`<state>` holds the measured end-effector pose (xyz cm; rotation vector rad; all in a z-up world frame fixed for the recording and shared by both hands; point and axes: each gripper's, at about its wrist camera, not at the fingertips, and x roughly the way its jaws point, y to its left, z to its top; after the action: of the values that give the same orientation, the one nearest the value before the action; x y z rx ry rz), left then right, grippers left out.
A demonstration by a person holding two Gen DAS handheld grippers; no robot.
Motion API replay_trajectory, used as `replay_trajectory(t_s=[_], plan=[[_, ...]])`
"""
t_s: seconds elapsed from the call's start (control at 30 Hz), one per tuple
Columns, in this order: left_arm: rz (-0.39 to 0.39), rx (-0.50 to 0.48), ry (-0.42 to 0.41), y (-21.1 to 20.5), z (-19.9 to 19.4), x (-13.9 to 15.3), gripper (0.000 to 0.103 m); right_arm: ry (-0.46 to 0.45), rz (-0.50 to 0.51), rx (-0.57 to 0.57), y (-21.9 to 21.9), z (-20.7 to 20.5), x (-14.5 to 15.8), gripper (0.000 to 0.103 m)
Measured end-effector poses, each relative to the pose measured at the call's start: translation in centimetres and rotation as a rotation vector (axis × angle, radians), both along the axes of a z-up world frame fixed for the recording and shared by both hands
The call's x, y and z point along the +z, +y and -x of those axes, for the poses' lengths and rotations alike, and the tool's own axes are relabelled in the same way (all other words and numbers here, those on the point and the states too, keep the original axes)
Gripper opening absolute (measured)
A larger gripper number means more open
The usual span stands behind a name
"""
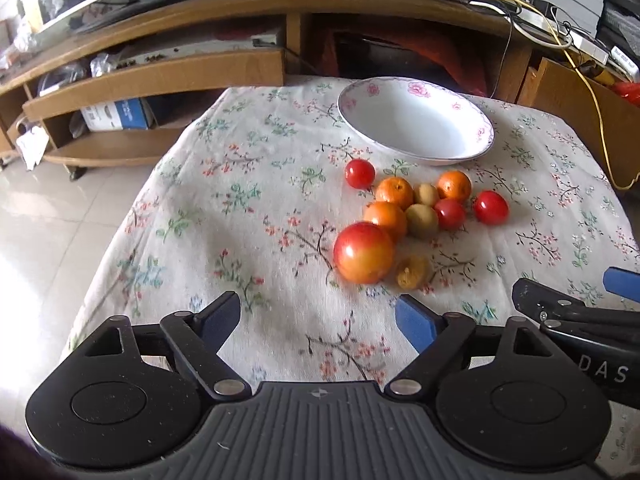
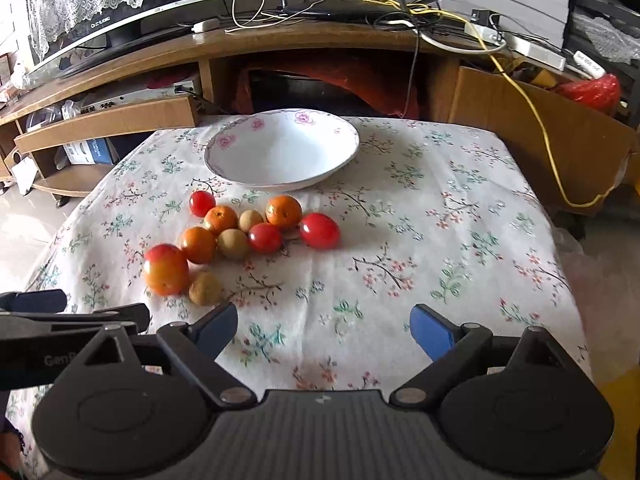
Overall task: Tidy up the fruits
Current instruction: 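Grasp a small brown kiwi with the right tool while the left tool grasps the red-yellow apple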
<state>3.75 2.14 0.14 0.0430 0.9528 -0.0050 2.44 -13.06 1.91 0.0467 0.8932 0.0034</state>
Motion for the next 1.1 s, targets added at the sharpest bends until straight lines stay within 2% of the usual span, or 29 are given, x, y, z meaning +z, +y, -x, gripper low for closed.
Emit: replay_trajectory(t_s=[0.27,0.43,0.63,0.8,0.9,1.03,1.1], plan=[[-0.005,-0.005,0.021,0.1,-1.6,-0.5,0.087,0.027,-0.039,0.013,-0.1,-1.9,-0.9,0.079],[0.013,0.007,0.022,0.7,-2.1,-0.6,0.088,0.028,-0.058,0.029,0.1,-2.6,-1.1,0.078],[0.009,0.01,0.031,1.3,-2.4,-1.1,0.088,0.019,-0.052,0.077,0.8,-3.2,-1.4,0.076],[0.027,0.007,0.028,2.0,-2.3,-1.2,0.088,0.02,-0.095,0.122,1.2,-3.8,-1.8,0.07],[0.01,-0.007,0.039,2.3,-2.1,-1.4,0.088,0.006,-0.088,0.155,1.6,-4.0,-1.8,0.069],[-0.018,-0.022,0.054,2.7,-1.7,-1.6,0.088,-0.001,-0.109,0.233,2.4,-4.2,-1.8,0.057],[-0.01,-0.017,0.062,3.0,-1.7,-1.7,0.087,0.005,-0.113,0.266,2.8,-4.4,-1.9,0.056]])
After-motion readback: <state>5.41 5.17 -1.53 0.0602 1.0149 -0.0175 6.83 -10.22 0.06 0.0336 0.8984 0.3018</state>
